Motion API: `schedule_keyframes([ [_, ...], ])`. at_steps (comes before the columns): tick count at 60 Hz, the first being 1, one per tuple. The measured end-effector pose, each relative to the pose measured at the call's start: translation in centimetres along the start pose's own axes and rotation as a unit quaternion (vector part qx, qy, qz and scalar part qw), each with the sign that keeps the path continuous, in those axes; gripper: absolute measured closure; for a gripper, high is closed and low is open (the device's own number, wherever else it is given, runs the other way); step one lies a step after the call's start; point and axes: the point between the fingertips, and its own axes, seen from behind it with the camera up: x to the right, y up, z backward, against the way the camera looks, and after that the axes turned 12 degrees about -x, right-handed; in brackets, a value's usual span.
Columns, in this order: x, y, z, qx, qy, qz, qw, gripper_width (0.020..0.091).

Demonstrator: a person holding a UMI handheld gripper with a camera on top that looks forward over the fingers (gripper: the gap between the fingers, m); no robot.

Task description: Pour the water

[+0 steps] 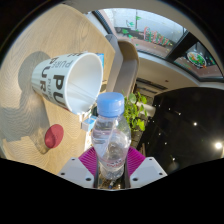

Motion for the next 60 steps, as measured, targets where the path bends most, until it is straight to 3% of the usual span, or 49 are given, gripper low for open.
schedule_keyframes([
  [13,2.0,0.5,1.7,0.062,0.101,-0.192,0.974,0.0755],
  [16,2.2,1.1,2.3,0.088,0.140,-0.252,0.954,0.0753],
  [25,2.4,0.8,2.1,0.115,0.251,-0.428,0.861,0.0753],
  [34,0.2,0.2,0.2,0.118,0.355,-0.559,0.740,0.0753],
  [41,-2.2,0.5,-1.1,0.130,0.397,-0.609,0.674,0.0748],
  [60,-9.8,1.6,-3.2,0.110,0.441,-0.628,0.632,0.0750],
])
